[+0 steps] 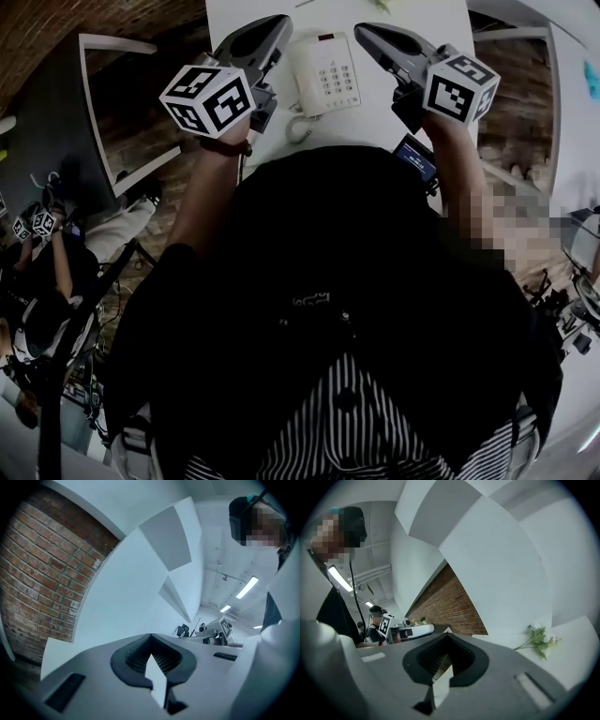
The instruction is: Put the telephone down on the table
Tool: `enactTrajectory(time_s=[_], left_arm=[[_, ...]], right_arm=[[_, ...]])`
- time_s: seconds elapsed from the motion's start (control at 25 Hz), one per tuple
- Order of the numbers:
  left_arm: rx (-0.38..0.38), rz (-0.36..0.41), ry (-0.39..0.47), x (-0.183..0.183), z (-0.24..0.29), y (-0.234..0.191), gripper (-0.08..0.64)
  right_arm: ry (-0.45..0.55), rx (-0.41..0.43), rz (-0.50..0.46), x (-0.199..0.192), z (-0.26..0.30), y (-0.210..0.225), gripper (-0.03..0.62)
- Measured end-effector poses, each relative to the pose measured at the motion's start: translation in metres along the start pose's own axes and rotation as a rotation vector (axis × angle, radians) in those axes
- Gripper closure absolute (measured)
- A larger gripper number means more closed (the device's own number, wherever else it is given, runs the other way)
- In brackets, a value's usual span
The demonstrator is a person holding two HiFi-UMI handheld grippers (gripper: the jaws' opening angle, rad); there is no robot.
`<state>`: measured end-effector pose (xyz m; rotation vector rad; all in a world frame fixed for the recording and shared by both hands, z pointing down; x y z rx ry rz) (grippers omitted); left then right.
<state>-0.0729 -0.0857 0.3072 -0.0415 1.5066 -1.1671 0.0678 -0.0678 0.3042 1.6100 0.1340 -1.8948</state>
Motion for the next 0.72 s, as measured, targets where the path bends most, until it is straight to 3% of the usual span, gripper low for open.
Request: enactTrajectory(time_s=[0.72], left_arm=[[0.012, 0.071, -0.024, -0.0052, 0.001, 0.0101, 0.552]], right_arm=[[-0.009, 0.011, -0.009, -0.0026, 0.0004, 0.0002, 0.591]])
Point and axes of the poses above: the fingertips, and each gripper's own axes: z forward along the fingers, y to its right, x out of its top, the point moved 3 cm from there along -z, backward along the fingers, and after that the axes turned 13 degrees about -z, right-handed, at the moved point
